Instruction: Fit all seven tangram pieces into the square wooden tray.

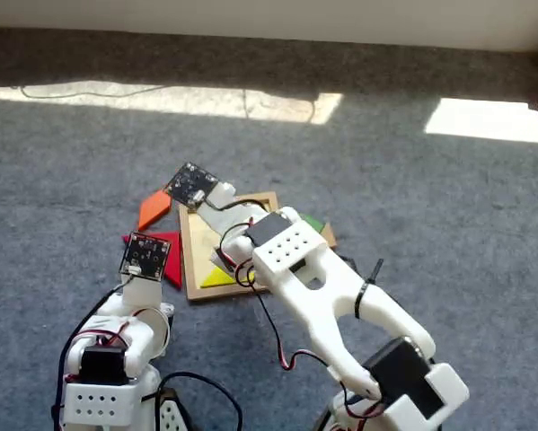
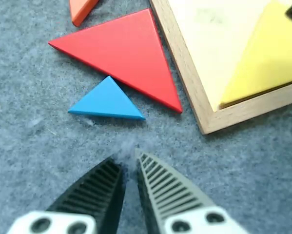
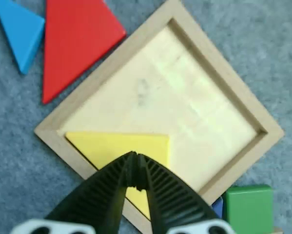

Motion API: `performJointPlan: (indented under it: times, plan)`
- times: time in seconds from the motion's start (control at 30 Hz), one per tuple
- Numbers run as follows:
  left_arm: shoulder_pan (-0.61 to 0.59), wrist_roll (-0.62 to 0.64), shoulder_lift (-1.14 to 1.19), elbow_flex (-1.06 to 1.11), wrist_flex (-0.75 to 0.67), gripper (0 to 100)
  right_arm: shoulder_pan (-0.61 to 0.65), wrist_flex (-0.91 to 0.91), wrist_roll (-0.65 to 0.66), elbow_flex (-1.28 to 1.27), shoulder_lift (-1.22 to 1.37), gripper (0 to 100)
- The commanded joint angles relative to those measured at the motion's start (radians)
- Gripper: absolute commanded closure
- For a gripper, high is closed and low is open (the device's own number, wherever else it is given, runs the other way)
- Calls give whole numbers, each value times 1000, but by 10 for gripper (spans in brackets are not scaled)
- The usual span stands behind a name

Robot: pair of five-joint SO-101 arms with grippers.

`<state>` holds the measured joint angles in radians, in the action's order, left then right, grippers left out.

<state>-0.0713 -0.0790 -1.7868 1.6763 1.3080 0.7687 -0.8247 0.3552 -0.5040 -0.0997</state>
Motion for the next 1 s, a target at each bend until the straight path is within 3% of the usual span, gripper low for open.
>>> performJointPlan:
  times: [0.0, 0.2, 0.33, 0.57, 0.8, 0.97]
  plan:
    - [-5, -8, -21, 19, 5, 993, -8, 87, -94, 5, -58, 994]
    - [-5, -8, -21, 19, 5, 993, -7, 268, -170, 7, 134, 993]
    - [-5, -8, -21, 19, 5, 993, -7, 278, -166, 7, 220, 993]
    - [-5, -8, -21, 19, 5, 993, -61, 65, -164, -22, 222, 993]
    - [-5, -8, -21, 19, 5, 993, -177, 48, -170, -35, 222, 993]
    - [-5, -8, -21, 19, 5, 993, -186, -7, -172, -44, 194, 993]
